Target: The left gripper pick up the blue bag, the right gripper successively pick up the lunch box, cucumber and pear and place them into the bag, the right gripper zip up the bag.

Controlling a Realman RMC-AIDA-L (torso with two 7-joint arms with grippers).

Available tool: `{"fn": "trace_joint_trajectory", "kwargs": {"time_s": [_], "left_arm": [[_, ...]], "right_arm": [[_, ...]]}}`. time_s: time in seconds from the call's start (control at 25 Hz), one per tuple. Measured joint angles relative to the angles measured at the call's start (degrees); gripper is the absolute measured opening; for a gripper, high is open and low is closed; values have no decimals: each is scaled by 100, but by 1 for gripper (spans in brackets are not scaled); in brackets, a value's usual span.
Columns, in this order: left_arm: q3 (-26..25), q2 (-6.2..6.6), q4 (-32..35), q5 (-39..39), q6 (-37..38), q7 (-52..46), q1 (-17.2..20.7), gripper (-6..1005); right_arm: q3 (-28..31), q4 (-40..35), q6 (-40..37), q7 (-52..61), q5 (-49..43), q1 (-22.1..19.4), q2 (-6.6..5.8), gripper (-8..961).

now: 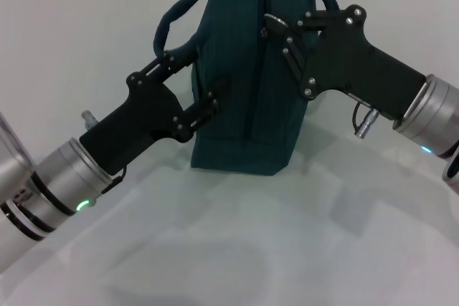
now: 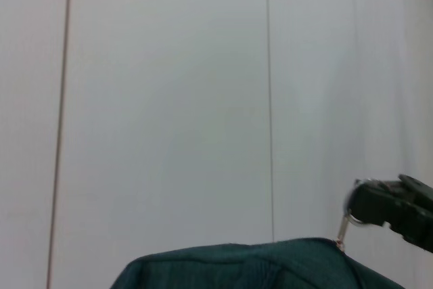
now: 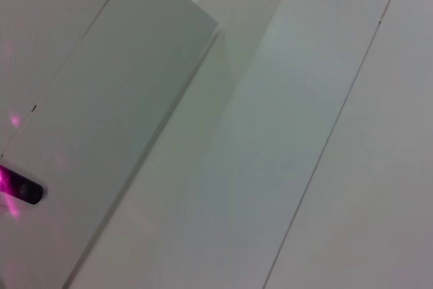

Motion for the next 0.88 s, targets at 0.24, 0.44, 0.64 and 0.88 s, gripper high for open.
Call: {"fn": "trace_joint_trajectory", "kwargs": {"time_s": [0.24, 0.44, 0.64, 0.88], "left_arm": [[1, 0, 0, -92, -29, -143, -8, 657], [2, 0, 21, -93, -218, -86, -1, 605], [1, 0, 4, -97, -562, -97, -88, 468], [1, 0, 54, -100, -529, -97, -68, 146]], "right_arm": [[-2, 36, 1, -9, 0, -24, 0, 26], [-1, 66, -5, -11, -1, -47, 0, 27], [1, 84, -4, -13, -1, -46, 0, 29], [1, 120, -60, -20, -39, -58, 0, 30]]}}
